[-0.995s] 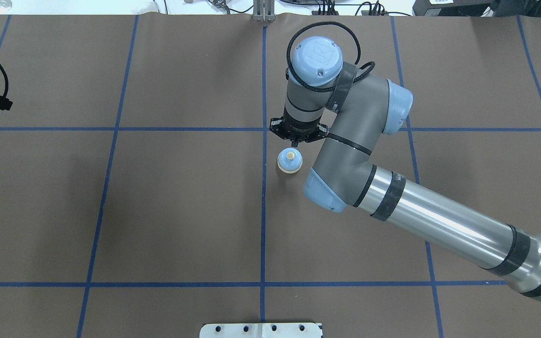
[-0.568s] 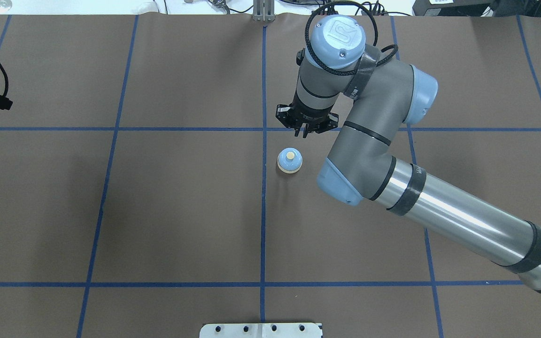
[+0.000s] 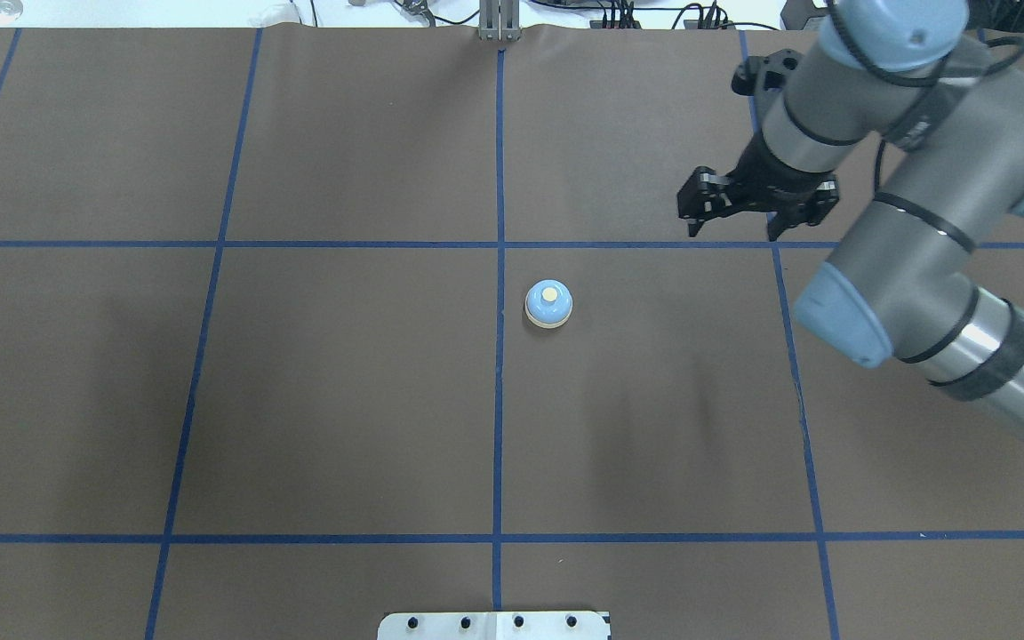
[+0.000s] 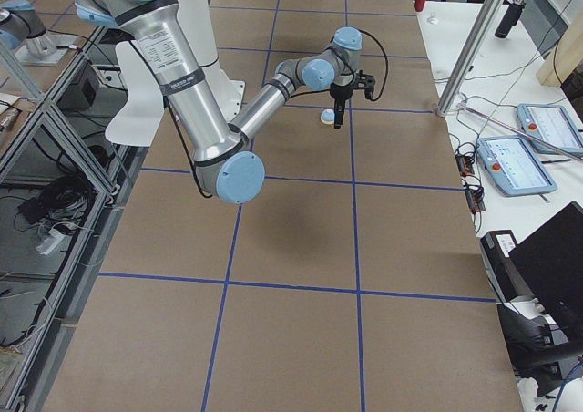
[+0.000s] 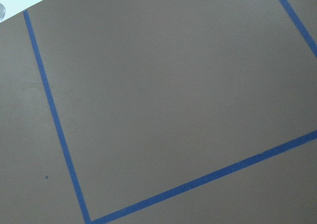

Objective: Place and press bell with both arms

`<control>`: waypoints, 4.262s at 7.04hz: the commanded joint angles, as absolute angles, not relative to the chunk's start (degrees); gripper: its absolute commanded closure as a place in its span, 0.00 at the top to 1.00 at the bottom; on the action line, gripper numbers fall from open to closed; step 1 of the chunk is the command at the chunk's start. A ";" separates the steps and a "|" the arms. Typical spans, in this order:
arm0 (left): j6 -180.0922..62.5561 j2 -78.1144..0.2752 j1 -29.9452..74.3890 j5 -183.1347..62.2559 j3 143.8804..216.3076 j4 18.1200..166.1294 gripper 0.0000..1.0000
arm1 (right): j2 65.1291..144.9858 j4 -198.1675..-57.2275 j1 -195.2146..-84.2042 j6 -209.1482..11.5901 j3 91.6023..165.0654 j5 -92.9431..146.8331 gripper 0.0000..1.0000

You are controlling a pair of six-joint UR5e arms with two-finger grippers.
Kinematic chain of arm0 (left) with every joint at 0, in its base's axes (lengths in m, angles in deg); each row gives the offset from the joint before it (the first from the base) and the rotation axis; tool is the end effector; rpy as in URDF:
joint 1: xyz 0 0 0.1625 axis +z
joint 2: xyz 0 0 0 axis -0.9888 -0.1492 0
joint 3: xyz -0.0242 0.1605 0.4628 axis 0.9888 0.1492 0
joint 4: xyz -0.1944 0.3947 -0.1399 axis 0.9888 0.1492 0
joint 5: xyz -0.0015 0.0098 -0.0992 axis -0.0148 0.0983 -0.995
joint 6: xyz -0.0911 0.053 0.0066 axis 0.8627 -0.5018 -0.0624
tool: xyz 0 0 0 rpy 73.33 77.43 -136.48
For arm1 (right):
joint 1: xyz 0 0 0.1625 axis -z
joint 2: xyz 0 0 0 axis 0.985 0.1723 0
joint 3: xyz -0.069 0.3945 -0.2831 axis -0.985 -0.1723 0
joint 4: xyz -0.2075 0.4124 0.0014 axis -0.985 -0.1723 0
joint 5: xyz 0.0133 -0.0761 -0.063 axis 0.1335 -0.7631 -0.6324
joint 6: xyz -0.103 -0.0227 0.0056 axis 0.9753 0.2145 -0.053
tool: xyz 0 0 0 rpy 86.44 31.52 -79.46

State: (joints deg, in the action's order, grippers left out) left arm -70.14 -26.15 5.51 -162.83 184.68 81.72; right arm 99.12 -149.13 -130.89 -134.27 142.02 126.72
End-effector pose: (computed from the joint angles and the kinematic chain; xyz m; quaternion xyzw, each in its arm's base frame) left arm 0.0786 -0.6188 0.5847 0.1879 0.3150 0.1577 0.9168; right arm -0.3664 -0.5699 0.3195 0.0068 -0.3921 0.0188 0.9197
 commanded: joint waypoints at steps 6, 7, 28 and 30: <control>-80.79 -22.95 -5.59 -166.96 177.37 83.05 1.00 | 124.89 -148.78 -155.64 -92.92 147.41 132.85 1.00; -80.36 -21.80 -5.59 -166.61 175.63 86.81 1.00 | 125.68 -148.77 -158.27 -92.74 145.31 132.95 1.00; -80.18 -15.11 -7.44 -168.81 185.19 69.98 1.00 | 132.46 -152.20 -171.75 -74.72 137.29 138.66 1.00; -80.18 -15.11 -7.44 -168.90 185.10 69.98 1.00 | 132.46 -152.11 -171.75 -74.72 137.20 138.31 1.00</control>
State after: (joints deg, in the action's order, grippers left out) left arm -80.18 -15.08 -7.44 -168.81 185.12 69.97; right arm 132.45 -152.15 -171.75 -74.73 137.29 138.51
